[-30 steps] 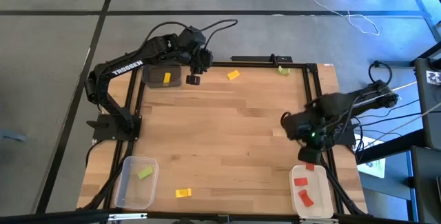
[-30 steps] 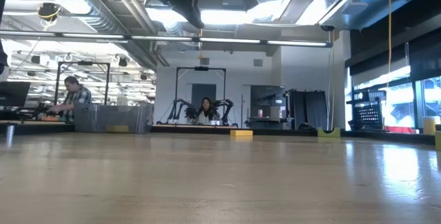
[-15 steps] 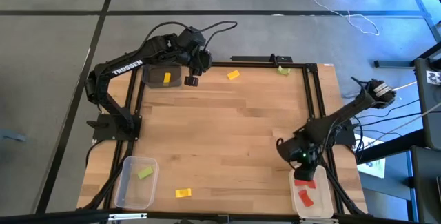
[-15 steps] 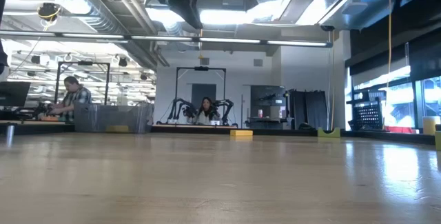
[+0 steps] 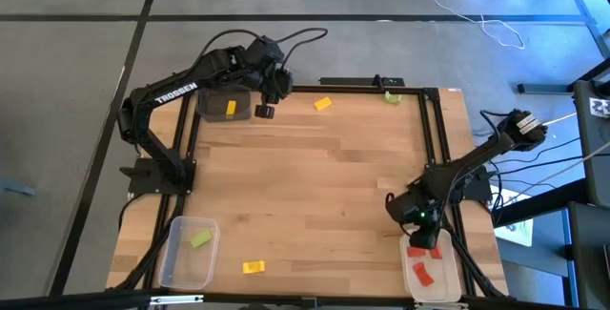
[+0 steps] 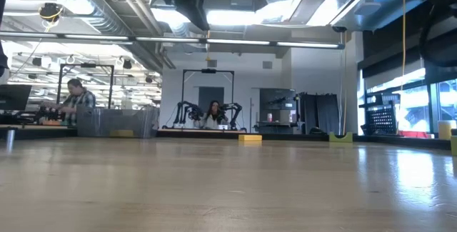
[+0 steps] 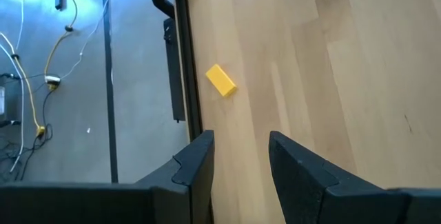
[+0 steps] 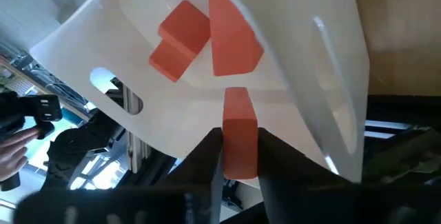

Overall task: Sort & place blocks by color
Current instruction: Put the orange block into the white bin, then put the bottom yellow block into the black bin

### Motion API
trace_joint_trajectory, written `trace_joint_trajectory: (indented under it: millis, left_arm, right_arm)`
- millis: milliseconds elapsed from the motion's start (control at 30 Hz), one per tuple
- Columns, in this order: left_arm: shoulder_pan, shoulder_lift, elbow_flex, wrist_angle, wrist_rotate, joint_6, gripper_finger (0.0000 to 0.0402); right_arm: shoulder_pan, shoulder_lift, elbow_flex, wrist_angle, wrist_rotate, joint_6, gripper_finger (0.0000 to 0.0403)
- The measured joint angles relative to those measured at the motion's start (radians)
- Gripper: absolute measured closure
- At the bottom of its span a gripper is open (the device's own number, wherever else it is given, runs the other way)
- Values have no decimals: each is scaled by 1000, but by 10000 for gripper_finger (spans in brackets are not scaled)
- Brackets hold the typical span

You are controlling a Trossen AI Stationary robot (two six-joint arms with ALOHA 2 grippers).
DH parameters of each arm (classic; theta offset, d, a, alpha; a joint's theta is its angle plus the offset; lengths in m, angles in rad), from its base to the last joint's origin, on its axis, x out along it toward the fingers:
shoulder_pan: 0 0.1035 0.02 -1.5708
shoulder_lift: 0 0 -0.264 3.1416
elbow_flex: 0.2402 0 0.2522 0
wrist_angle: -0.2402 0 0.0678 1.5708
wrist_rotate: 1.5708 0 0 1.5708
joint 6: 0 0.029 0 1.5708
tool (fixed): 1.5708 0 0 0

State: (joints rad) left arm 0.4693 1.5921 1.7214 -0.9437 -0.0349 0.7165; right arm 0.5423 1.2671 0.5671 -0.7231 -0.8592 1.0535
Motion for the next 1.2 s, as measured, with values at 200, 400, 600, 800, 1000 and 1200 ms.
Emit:
trace_joint_trajectory:
  millis: [200, 400, 600, 800, 1000, 1200]
  left_arm:
    - [13, 0, 0, -1, 0, -7, 272]
    - [28, 0, 0, -17, -2, -9, 272]
    - [58, 0, 0, -24, -4, -91, 272]
    - [81, 0, 1, -109, 0, -161, 272]
    - [77, 1, 1, -357, 192, -168, 272]
    - [7, 1, 1, -487, 514, -153, 272]
  right_arm:
    - [0, 0, 0, 9, 0, 3, 288]
    - [-2, 0, 17, -10, -101, 65, 284]
    - [-3, -41, 177, -123, -68, 122, 282]
    - [-9, -60, 457, -389, 181, 195, 282]
    - [-9, -60, 680, -535, 568, 247, 281]
    - [-9, -60, 798, -550, 928, 134, 281]
